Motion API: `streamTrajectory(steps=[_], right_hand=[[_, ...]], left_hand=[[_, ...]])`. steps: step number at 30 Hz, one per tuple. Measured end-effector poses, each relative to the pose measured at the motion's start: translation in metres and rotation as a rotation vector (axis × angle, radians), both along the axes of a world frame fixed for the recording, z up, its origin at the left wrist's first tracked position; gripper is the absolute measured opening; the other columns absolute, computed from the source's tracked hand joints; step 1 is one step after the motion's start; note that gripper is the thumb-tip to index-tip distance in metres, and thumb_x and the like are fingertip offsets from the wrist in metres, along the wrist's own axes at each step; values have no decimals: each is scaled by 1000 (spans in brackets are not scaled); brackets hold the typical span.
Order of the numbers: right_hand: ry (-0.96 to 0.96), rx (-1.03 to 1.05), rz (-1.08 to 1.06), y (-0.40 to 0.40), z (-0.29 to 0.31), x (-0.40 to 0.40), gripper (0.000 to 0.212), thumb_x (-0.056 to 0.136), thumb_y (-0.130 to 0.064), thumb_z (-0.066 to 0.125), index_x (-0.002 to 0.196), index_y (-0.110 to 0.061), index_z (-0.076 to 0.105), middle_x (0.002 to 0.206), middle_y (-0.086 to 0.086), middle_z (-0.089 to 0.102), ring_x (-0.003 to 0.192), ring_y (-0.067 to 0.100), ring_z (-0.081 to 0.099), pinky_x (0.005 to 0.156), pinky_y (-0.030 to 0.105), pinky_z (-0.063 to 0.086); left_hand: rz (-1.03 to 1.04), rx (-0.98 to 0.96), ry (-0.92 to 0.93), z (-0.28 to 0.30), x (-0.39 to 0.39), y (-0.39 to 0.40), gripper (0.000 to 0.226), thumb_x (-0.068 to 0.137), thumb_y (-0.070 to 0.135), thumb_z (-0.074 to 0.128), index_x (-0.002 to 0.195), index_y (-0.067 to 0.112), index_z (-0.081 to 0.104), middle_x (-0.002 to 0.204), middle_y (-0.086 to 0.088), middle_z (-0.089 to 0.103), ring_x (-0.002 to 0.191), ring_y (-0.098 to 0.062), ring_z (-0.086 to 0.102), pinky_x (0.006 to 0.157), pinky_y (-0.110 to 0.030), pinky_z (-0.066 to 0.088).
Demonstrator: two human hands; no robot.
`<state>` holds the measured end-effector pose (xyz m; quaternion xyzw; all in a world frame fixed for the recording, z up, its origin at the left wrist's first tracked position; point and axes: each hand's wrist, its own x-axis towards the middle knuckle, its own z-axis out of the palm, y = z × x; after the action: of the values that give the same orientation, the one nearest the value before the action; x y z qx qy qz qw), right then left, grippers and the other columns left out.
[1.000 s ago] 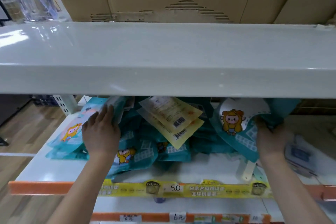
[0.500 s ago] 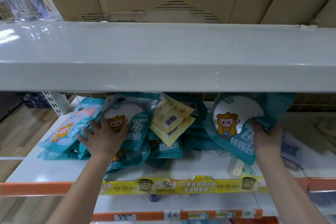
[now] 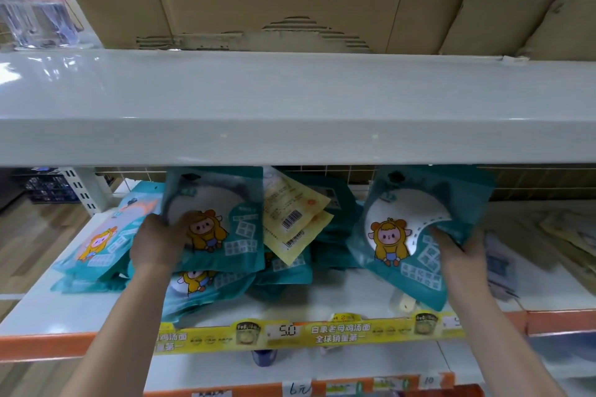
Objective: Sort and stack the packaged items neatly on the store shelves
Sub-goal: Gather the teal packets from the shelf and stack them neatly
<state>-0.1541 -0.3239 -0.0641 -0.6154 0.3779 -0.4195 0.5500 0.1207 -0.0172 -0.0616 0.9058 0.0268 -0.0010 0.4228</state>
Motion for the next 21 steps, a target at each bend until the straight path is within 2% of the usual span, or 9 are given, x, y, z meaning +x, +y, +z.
streamTrajectory(steps=[2, 4, 7, 9, 11, 14, 16, 18, 21], right_hand=[[13, 72, -2, 0, -6, -5, 26, 88, -7, 58, 101, -29, 53, 96, 5, 61, 98, 35, 59, 91, 48, 46], [22, 154, -10, -4, -13, -13, 30, 87, -14, 57, 111, -30, 51, 105, 9, 62, 100, 35, 59, 96, 52, 46], [1, 295, -23, -9, -16, -28, 31, 88, -15, 56, 118, -22, 51, 101, 12, 62, 88, 30, 61, 83, 42, 50], [-3, 353, -19, -14, -17, -42, 28, 90, -12, 54, 117, -20, 52, 90, 12, 62, 78, 28, 60, 72, 37, 47], [-7, 394, 4, -18, -17, -59, 24, 91, -11, 54, 112, -22, 54, 84, 11, 63, 73, 27, 60, 69, 36, 47], [0, 412, 7, -31, -19, -86, 21, 92, -9, 56, 109, -21, 57, 87, 11, 67, 74, 28, 64, 72, 39, 52], [20, 428, 3, -43, -19, -106, 19, 91, -9, 58, 106, -20, 58, 91, 10, 68, 80, 28, 67, 75, 41, 54], [29, 436, 1, -58, -21, -129, 18, 90, -11, 60, 105, -21, 58, 93, 8, 69, 83, 27, 68, 75, 40, 55], [19, 448, 21, -81, -20, -163, 20, 90, -11, 61, 107, -21, 59, 95, 8, 71, 84, 27, 69, 70, 37, 54]], left_hand=[[15, -297, -49, 7, -9, -2, 33, 90, 37, 59, 99, 6, 58, 96, -19, 63, 84, -34, 58, 74, -44, 46], [52, -601, -40, 12, -18, -2, 18, 88, 32, 59, 98, 17, 59, 102, -19, 65, 85, -34, 60, 79, -49, 50], [75, -858, -9, 17, -33, -7, 10, 83, 33, 62, 90, 27, 62, 100, -10, 67, 86, -31, 63, 85, -52, 52], [23, -984, 3, 22, -49, -20, 3, 86, 26, 62, 87, 26, 64, 87, -1, 70, 76, -23, 67, 73, -41, 57], [-38, -1046, 16, 24, -65, -39, 6, 89, 20, 60, 92, 23, 65, 84, 4, 73, 68, -12, 69, 61, -33, 60], [-77, -1081, 66, 16, -92, -68, 27, 85, 27, 66, 112, 25, 65, 107, -3, 71, 88, -20, 70, 74, -48, 59], [-60, -1103, 122, 4, -111, -87, 48, 74, 39, 74, 119, 26, 63, 112, -4, 70, 100, -28, 68, 83, -56, 53], [-30, -1096, 173, -4, -134, -108, 67, 63, 46, 79, 125, 27, 60, 113, -4, 70, 101, -30, 68, 87, -58, 50], [-18, -1078, 226, 4, -182, -144, 53, 77, 38, 71, 126, 24, 59, 111, -5, 70, 91, -25, 70, 82, -51, 55]])
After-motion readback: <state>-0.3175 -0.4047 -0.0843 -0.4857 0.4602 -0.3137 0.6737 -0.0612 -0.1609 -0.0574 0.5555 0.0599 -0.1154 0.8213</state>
